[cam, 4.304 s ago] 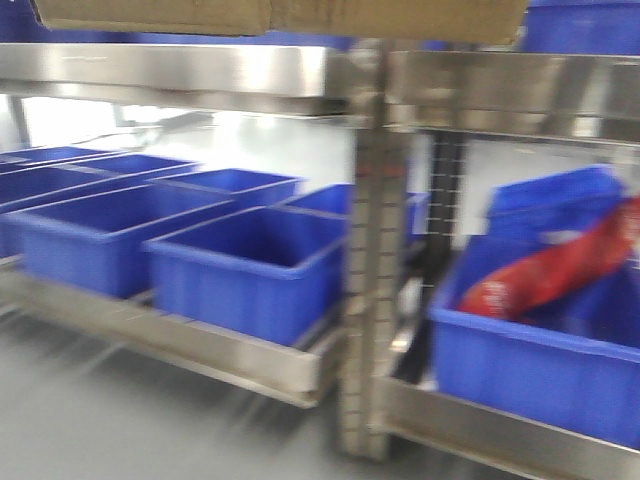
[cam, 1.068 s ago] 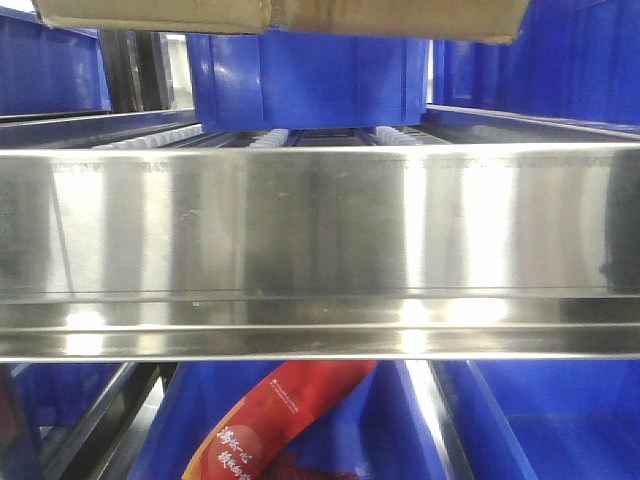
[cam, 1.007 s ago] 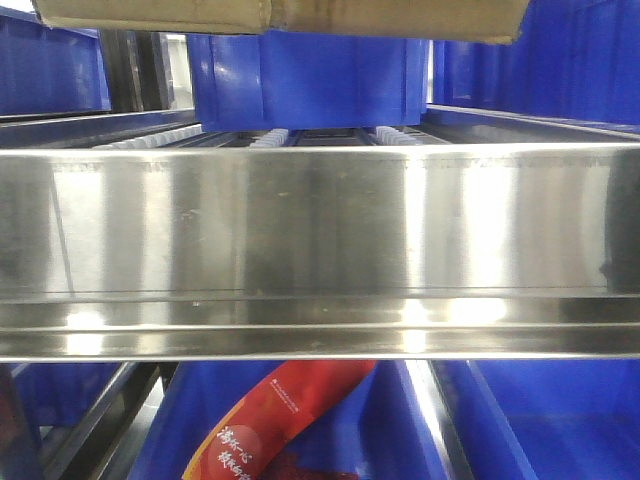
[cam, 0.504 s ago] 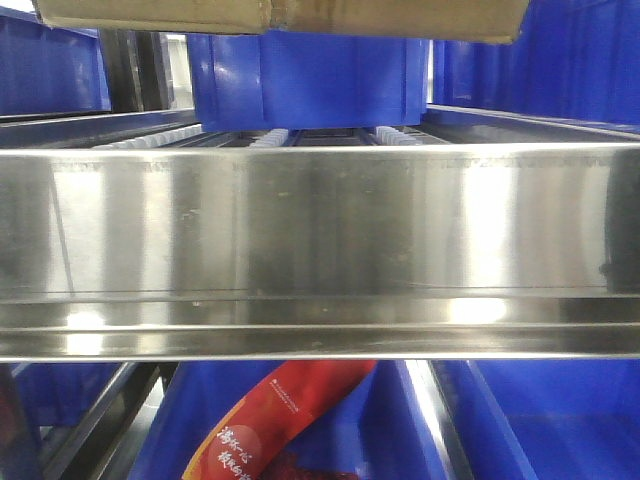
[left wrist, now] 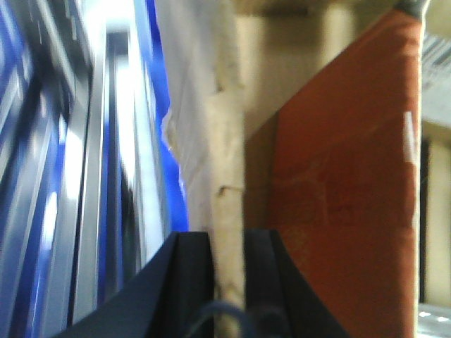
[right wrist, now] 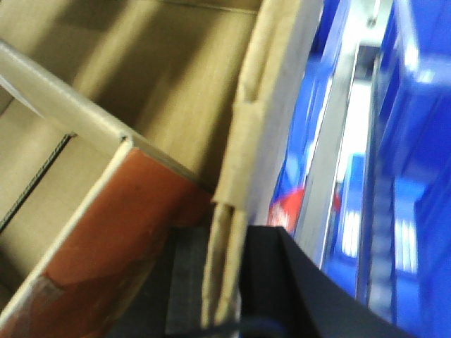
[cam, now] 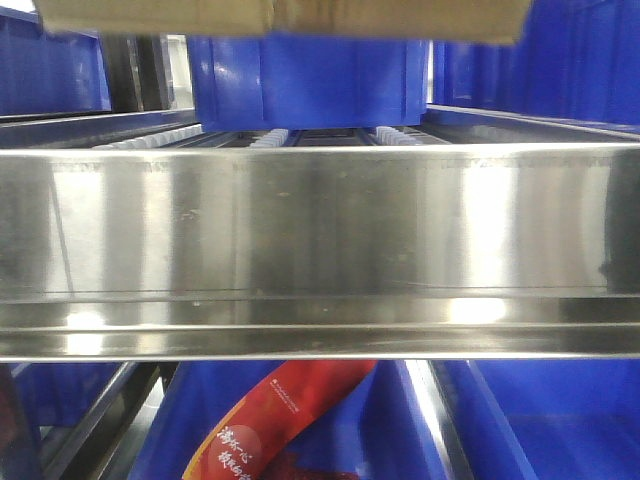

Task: Stack two boxes on right shelf middle

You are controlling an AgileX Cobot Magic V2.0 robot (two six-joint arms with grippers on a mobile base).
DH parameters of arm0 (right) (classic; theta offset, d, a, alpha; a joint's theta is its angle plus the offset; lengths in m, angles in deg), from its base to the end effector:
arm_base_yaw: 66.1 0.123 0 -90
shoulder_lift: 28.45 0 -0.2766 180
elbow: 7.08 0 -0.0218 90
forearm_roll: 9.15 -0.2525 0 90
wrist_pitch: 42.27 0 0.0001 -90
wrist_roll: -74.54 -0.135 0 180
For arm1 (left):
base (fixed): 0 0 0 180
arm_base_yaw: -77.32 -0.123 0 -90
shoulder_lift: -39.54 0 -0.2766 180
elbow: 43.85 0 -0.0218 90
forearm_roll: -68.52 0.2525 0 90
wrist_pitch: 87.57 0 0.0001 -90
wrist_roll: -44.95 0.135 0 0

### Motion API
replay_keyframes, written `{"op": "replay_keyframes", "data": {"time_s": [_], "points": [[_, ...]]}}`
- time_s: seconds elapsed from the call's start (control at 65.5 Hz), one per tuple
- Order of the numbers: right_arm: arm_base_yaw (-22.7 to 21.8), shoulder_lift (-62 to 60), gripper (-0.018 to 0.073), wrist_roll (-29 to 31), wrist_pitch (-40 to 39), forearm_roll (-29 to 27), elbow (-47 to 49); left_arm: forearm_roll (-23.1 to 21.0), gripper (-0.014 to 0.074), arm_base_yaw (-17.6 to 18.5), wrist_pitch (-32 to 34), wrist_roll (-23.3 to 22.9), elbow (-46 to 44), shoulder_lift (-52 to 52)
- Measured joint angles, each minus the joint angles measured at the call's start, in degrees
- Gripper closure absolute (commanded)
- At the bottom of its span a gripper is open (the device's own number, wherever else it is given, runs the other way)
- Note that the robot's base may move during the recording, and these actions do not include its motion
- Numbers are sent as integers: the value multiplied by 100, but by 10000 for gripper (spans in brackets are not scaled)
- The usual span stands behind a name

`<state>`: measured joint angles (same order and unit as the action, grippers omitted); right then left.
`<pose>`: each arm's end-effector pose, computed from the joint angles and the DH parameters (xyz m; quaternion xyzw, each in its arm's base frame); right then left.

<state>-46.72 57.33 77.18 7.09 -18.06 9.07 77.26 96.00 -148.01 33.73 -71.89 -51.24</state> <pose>0.3026 0.1233 0.4428 -0.1506 0.8458 0.1493 0.4896 0.3189 -0.0890 0.4619 0.0586 0.8751 -0.0488 0.4780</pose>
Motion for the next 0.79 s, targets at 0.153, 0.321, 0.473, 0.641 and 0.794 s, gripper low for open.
{"op": "replay_keyframes", "data": {"time_s": [0.153, 0.321, 0.473, 0.641, 0.794], "points": [[0, 293, 712, 0, 475, 0, -11, 0, 708, 0, -651, 0, 0, -341], [0, 681, 707, 0, 743, -23, -19, 75, 705, 0, -993, 0, 0, -737], [0, 770, 557, -11, 784, -37, -19, 113, 556, 0, -1020, 0, 0, -861], [0, 770, 190, 29, 711, -47, -19, 177, 165, 0, -1020, 48, 0, -861], [0, 770, 16, 55, 688, -24, -19, 253, 15, 0, -1020, 53, -22, -861]]}}
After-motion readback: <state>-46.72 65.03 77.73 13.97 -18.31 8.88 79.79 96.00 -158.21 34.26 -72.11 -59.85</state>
